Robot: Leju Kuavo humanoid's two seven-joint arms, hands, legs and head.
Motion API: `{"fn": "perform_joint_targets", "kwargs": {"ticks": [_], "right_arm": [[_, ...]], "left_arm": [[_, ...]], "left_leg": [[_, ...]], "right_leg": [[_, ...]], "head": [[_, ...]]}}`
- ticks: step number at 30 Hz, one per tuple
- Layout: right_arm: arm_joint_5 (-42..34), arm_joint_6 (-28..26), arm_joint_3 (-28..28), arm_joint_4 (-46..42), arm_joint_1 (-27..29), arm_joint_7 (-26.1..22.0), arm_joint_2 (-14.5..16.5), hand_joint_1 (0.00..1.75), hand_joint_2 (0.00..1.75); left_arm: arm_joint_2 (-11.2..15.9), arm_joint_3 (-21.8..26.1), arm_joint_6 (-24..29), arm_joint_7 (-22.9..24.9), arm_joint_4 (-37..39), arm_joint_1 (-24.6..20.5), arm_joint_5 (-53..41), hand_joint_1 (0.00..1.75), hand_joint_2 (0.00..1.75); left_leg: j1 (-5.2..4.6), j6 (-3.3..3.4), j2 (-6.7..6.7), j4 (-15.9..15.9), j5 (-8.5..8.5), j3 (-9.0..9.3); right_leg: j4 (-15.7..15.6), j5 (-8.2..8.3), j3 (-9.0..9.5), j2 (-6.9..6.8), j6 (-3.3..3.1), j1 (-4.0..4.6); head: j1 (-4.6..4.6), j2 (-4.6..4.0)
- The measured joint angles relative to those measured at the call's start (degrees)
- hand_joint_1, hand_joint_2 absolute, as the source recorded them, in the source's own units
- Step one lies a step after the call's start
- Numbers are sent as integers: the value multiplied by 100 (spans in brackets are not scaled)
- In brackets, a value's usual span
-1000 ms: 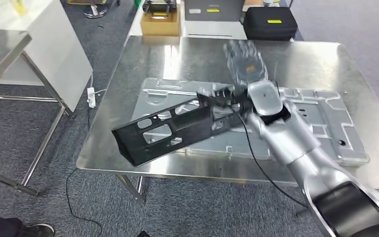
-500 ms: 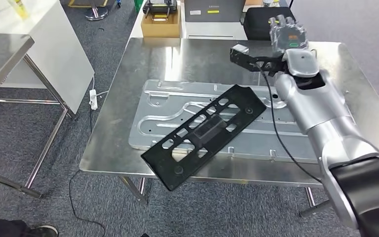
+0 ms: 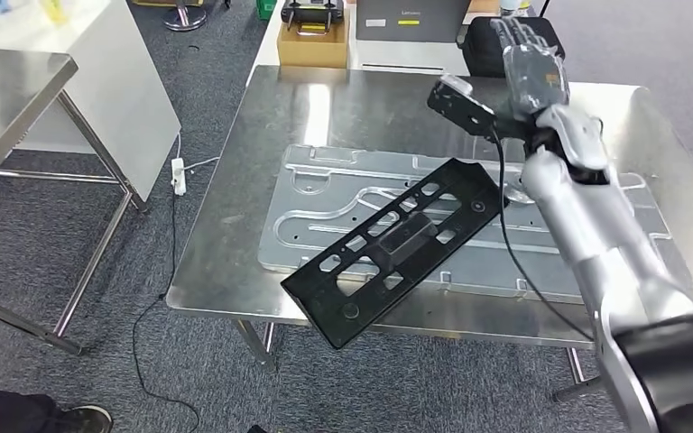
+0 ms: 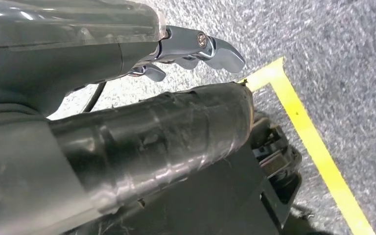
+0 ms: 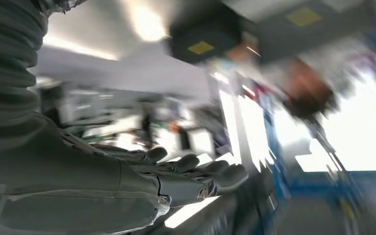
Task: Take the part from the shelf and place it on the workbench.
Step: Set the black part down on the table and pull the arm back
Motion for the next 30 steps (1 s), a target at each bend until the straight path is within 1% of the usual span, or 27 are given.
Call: {"fn": "perform_joint_targets", "kwargs": {"ticks": [1, 2, 4, 5, 6, 7, 8, 9, 10, 11, 12, 13, 14, 15, 16, 17, 19, 20, 21, 22, 24, 25, 26, 27, 28, 29, 30], "right_arm": [[-128, -292, -106, -401, 379, -223, -51, 0, 175], [-235, -565, -218, -803, 796, -436, -92, 0, 175], [-376, -1052, -450, -1585, 1635, -833, -135, 0, 175], [-416, -1264, -559, -1942, 2024, -1009, -142, 0, 175], [-444, -1467, -666, -2278, 2385, -1178, -143, 0, 175], [-465, -1661, -770, -2588, 2735, -1338, -140, 0, 175], [-491, -1847, -871, -2876, 3086, -1492, -131, 0, 175], [-525, -2017, -972, -3142, 3428, -1638, -115, 0, 175], [-566, -2164, -1071, -3389, 3754, -1769, -91, 0, 175], [-613, -2279, -1168, -3613, 4046, -1880, -58, 0, 175], [-662, -2364, -1262, -3808, 4295, -1969, -21, 0, 175], [-714, -2437, -1359, -3988, 4522, -2050, 19, 0, 175], [-772, -2506, -1459, -4163, 4739, -2137, 66, 0, 175], [-834, -2565, -1556, -4319, 4948, -2228, 107, 0, 175], [-896, -2615, -1643, -4456, 5151, -2318, 151, 0, 175], [-954, -2654, -1718, -4578, 5344, -2403, 195, 0, 175], [-1052, -2699, -1826, -4763, 5677, -2536, 281, 0, 175], [-1091, -2720, -1873, -4836, 5818, -2588, 322, 0, 175], [-1125, -2741, -1921, -4896, 5939, -2633, 356, 0, 175], [-1149, -2758, -1974, -4942, 6045, -2669, 388, 0, 175], [-1179, -2787, -2090, -5000, 6268, -2734, 465, 0, 175], [-1192, -2798, -2139, -5015, 6379, -2762, 510, 0, 175], [-1208, -2810, -2183, -5025, 6485, -2792, 553, 0, 175], [-1230, -2824, -2224, -5035, 6571, -2816, 592, 0, 175], [-1254, -2837, -2265, -5047, 6643, -2841, 629, 0, 175], [-1280, -2847, -2308, -5063, 6700, -2864, 665, 0, 175], [-1310, -2855, -2350, -5079, 6755, -2883, 703, 0, 175]], "left_arm": [[-1, 11, 31, -28, 0, 20, 26, 0, 0], [-2, 23, 66, -54, 0, 41, 48, 0, 0], [4, 56, 137, -91, 1, 78, 78, 0, 0], [6, 75, 171, -106, 1, 90, 92, 0, 0], [8, 97, 198, -120, 1, 100, 107, 0, 0], [9, 119, 222, -134, 1, 108, 124, 0, 0], [9, 138, 247, -144, 1, 115, 136, 0, 0], [10, 155, 273, -150, 0, 125, 147, 0, 0], [12, 169, 302, -153, 0, 137, 155, 0, 0], [15, 182, 335, -153, 0, 149, 161, 0, 0], [19, 194, 371, -151, 0, 158, 166, 0, 0], [23, 206, 410, -150, 0, 162, 165, 0, 0], [26, 216, 455, -147, 0, 160, 158, 0, 0], [27, 225, 503, -143, 0, 158, 148, 0, 0], [28, 233, 547, -138, 0, 159, 139, 0, 0], [30, 242, 589, -131, 0, 163, 133, 0, 0], [35, 261, 662, -114, 0, 172, 133, 0, 0], [37, 269, 696, -108, 0, 172, 133, 0, 0], [37, 274, 723, -103, 0, 169, 134, 0, 0], [37, 276, 743, -101, 0, 167, 134, 0, 0], [37, 281, 763, -97, 0, 169, 136, 0, 0], [37, 285, 767, -96, 0, 174, 140, 0, 0], [37, 290, 772, -93, 0, 179, 143, 0, 0], [37, 296, 776, -89, 0, 181, 146, 0, 0], [37, 300, 778, -85, 0, 181, 147, 0, 0], [37, 304, 780, -82, 0, 178, 148, 0, 0], [37, 309, 780, -79, 0, 175, 149, 0, 0]], "left_leg": [[-1, -22, -8, 1, -10, 5], [1, -47, -17, -3, -17, 15], [2, -102, -17, 19, -70, 21], [0, -131, -6, 112, -157, -14], [0, -159, 9, 310, -303, -96], [13, -183, 25, 622, -494, -227], [25, -203, 32, 1011, -692, -394], [37, -221, 35, 1363, -833, -545], [45, -236, 37, 1567, -876, -629], [51, -243, 39, 1544, -802, -603], [54, -242, 40, 1284, -634, -460], [57, -231, 40, 873, -436, -239], [48, -215, 38, 468, -304, -21], [39, -190, 36, 169, -226, 137], [26, -162, 33, 8, -210, 221], [10, -131, 30, -30, -229, 238], [14, -48, 32, -66, -190, 246], [20, -3, 37, -96, -163, 256], [29, 36, 43, -127, -134, 263], [32, 64, 48, -146, -114, 265], [13, 83, 52, -143, -104, 244], [2, 86, 52, -137, -102, 236], [-6, 87, 53, -129, -101, 228], [-11, 86, 52, -117, -102, 224], [-14, 79, 51, -100, -106, 223], [-18, 67, 51, -79, -113, 219], [-27, 47, 49, -53, -125, 213]], "right_leg": [[-122, 1, 67, -3, -20, 26], [-143, -6, 94, -5, -28, 45], [-180, -1, 136, -14, -60, 15], [-200, 3, 151, -24, -82, -8], [-219, 6, 163, -35, -105, -32], [-223, 1, 169, -48, -122, -32], [-222, -7, 172, -59, -139, -32], [-218, -14, 173, -68, -146, -31], [-213, -22, 174, -74, -150, -32], [-204, -31, 176, -70, -147, -36], [-195, -41, 181, -61, -138, -43], [-185, -52, 191, -51, -124, -49], [-177, -65, 200, -43, -101, -44], [-172, -73, 208, -40, -75, -38], [-171, -75, 213, -39, -47, -29], [-177, -70, 216, -39, -14, -20], [-185, -65, 224, -37, 51, -33], [-122, -124, 201, -34, 76, -42], [48, -251, 129, -29, 91, -49], [313, -427, 16, -22, 98, -55], [1089, -827, -317, -7, 112, -52], [1355, -916, -426, -3, 117, -53], [1454, -911, -453, -1, 116, -53], [1276, -784, -342, 0, 105, -53], [900, -595, -126, -1, 88, -53], [479, -455, 105, -1, 65, -49], [127, -344, 291, 0, 42, -35]], "head": [[-1, 0], [-2, 0], [-4, 0], [-14, 0], [-24, 0], [-35, 0], [-44, 0], [-44, 0], [-44, 0], [-44, 0], [-45, 0], [-45, 0], [-45, 0], [-43, 0], [-41, 0], [-40, 0], [-39, 0], [-38, 0], [-36, 0], [-32, 0], [-29, 0], [-30, 0], [-31, 0], [-30, 0], [-31, 0], [-30, 0], [-31, 0]]}}
